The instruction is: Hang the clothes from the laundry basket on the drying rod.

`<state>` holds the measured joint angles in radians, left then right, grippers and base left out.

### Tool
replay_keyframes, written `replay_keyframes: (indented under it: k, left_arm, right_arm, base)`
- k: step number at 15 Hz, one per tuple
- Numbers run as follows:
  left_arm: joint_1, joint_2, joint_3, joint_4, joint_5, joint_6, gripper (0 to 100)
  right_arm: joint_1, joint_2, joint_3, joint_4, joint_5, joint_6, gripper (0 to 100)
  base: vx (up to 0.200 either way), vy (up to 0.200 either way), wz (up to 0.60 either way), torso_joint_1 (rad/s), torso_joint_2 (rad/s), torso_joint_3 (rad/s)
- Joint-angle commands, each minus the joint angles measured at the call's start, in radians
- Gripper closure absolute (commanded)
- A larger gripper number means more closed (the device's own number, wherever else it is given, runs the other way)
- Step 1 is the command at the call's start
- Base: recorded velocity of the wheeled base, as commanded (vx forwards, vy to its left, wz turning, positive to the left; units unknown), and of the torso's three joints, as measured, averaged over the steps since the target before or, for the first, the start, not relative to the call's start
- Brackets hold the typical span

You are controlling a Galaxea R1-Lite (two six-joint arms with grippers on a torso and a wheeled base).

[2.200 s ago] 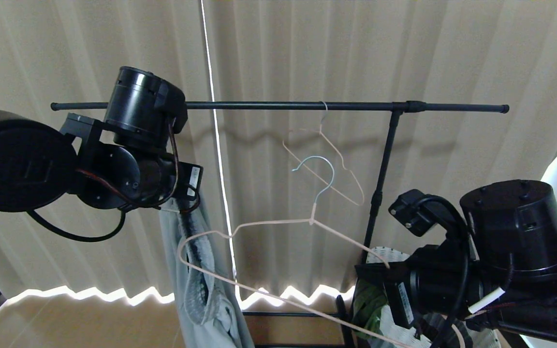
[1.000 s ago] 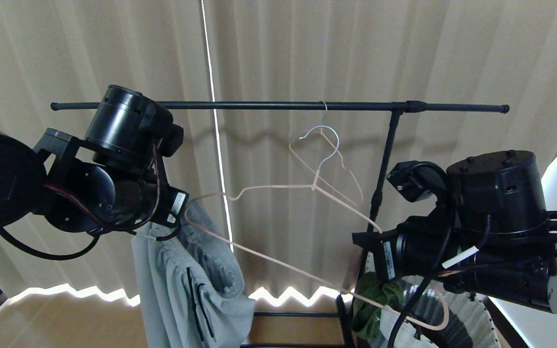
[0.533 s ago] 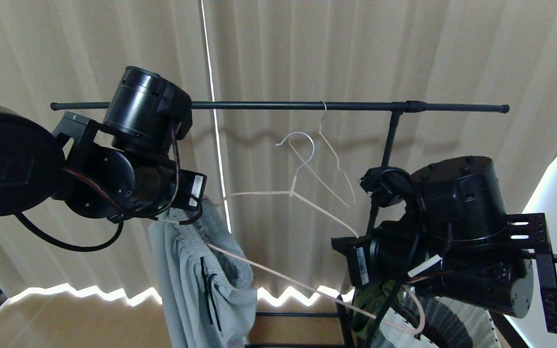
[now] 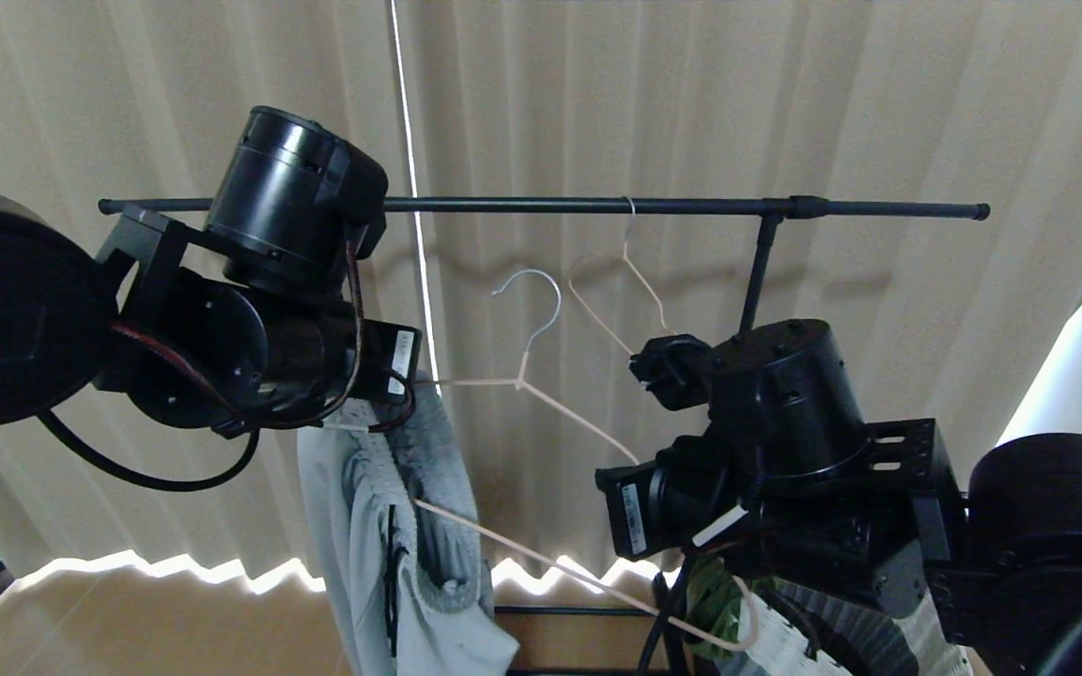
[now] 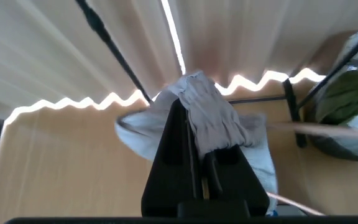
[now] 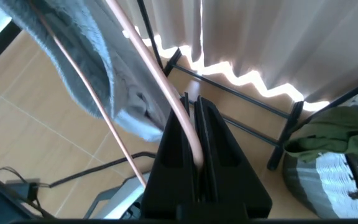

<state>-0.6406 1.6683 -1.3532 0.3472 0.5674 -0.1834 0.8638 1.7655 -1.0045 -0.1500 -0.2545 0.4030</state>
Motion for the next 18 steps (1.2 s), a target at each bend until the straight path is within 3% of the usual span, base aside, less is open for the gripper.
replay_keyframes:
  k: [1,7,13,18]
  left_arm:
    - [-0.014,-0.015,-0.012,-0.002,0.000,-0.005,100]
    - [-0.143,-0.025,-0.044,-0.013,-0.001,-0.091,100]
    - [-0.226,-0.114,-0.035,-0.010,-0.031,-0.108,100]
    - [-0.226,-0.216,0.063,-0.013,-0.213,-0.039,100]
  right_arm:
    - [0.001,0.040,-0.022,0.000,-0.005,0.007,100]
    - [0.015,0.051,-0.048,-0.022,-0.005,0.016,100]
    - [0.007,0.009,-0.049,-0.023,-0.008,0.014,100]
    - [-0.011,-0.049,-0.051,-0.023,-0.008,0.010,100]
  base:
    - [0.000,0.000,0.00,0.000,0.00,0.000]
    - [0.000,0.000,0.00,0.000,0.00,0.000]
    - [0.000,0.000,0.00,0.000,0.00,0.000]
    - [0.000,0.000,0.00,0.000,0.00,0.000]
